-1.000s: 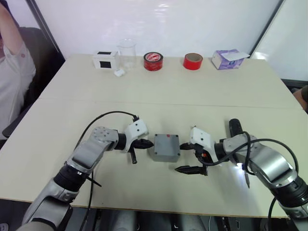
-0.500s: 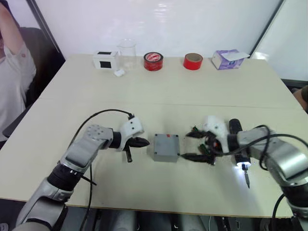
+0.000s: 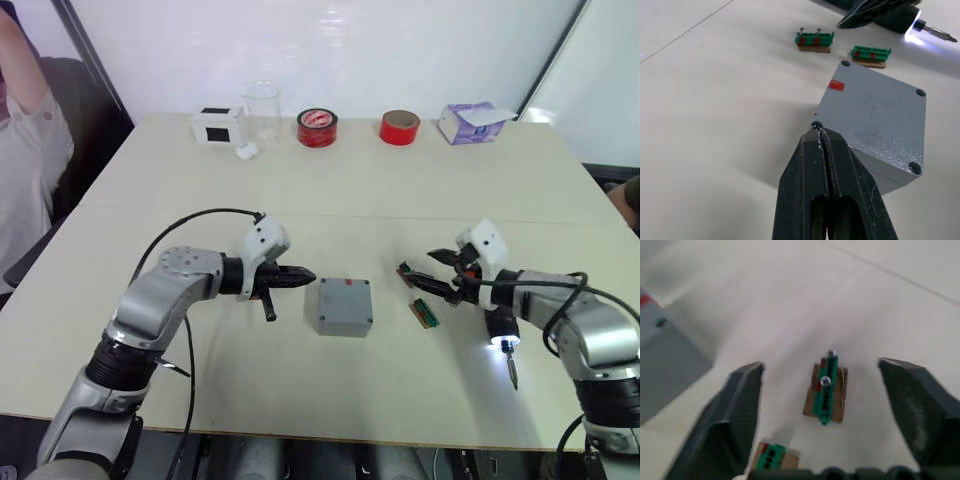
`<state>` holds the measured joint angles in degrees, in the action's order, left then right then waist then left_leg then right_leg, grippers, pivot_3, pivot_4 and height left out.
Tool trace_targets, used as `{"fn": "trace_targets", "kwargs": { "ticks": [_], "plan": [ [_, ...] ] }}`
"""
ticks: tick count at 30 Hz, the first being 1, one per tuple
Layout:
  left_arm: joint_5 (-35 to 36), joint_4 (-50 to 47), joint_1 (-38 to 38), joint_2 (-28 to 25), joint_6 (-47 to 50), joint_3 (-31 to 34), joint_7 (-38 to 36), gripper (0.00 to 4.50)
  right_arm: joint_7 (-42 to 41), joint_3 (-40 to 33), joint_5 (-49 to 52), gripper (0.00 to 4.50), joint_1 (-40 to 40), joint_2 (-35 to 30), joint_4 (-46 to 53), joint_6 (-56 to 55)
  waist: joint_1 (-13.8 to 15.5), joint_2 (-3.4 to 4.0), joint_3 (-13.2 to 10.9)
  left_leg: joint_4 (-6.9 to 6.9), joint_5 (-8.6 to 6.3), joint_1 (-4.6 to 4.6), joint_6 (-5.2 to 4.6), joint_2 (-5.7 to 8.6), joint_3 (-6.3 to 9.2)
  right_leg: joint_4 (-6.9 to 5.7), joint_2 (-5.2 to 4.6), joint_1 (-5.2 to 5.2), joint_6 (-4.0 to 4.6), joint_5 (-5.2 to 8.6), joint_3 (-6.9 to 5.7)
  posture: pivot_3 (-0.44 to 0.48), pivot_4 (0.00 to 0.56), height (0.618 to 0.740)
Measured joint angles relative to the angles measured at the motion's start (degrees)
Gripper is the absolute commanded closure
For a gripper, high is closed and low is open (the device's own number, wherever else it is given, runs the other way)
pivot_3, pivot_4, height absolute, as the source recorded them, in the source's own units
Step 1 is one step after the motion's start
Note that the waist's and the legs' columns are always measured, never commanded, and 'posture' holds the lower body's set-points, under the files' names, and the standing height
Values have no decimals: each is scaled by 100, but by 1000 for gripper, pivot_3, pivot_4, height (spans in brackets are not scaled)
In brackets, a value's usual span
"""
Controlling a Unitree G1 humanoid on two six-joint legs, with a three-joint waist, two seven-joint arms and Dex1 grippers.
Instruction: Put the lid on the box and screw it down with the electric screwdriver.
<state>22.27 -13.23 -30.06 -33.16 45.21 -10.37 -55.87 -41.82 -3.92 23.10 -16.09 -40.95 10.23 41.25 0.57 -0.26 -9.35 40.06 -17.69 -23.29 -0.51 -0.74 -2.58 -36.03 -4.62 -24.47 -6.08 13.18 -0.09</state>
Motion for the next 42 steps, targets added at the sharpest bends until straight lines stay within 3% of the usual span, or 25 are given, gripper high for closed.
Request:
{"fn": "trace_targets", "kwargs": {
  "ticks": [1, 11, 14, 17, 18, 33, 42],
  "plan": [
    [18, -31, 0, -4, 23, -1, 7, 4500, 0, 57, -59, 2195, 0, 16, -61, -77, -2, 0, 0, 0, 0, 0, 0, 0, 0, 0, 0, 0, 0, 0, 0, 0, 150, 740],
    [131, -166, 7, -88, 75, -4, 28, 4500, 47, 305, -327, 2195, -2, 171, -369, -331, 9, 0, 0, 0, 0, 0, 1, 0, 0, 0, 0, 0, 0, 0, 0, 0, 150, 740],
    [215, -235, 7, -113, 94, -3, 30, 4500, 53, 305, -384, 2951, -5, 178, -484, -416, 1, 0, 0, 0, 0, 0, 1, 0, 1, 0, 0, 0, 0, 0, 0, 0, 150, 740],
    [222, -265, 6, -115, 99, -3, 52, 4500, 74, 304, -389, 4287, -7, 227, -527, -450, 0, 0, 0, 0, 0, 1, 1, 0, 0, 0, 1, 0, 0, 0, 0, 0, 150, 740],
    [223, -265, 7, -117, 101, -3, 63, 4500, 82, 292, -385, 4438, -17, 256, -531, -477, -1, 0, 0, 0, 0, 1, 1, 0, 0, 0, 1, 0, 0, 0, 0, 0, 150, 740],
    [343, -264, 5, -193, 104, 15, 87, 4500, 142, 272, -399, 4438, -39, 275, -543, -515, 2, 0, 0, 0, 0, 1, 1, 0, 0, 0, 0, 0, 0, 0, 1, 0, 150, 740],
    [476, -262, 3, -272, 162, 79, 90, 4500, 206, -136, -132, 4438, -125, 364, -439, -344, 1, 0, 0, 0, 0, 1, 1, -1, 0, 0, 0, 0, 0, 0, 1, 0, 150, 740]
  ]
}}
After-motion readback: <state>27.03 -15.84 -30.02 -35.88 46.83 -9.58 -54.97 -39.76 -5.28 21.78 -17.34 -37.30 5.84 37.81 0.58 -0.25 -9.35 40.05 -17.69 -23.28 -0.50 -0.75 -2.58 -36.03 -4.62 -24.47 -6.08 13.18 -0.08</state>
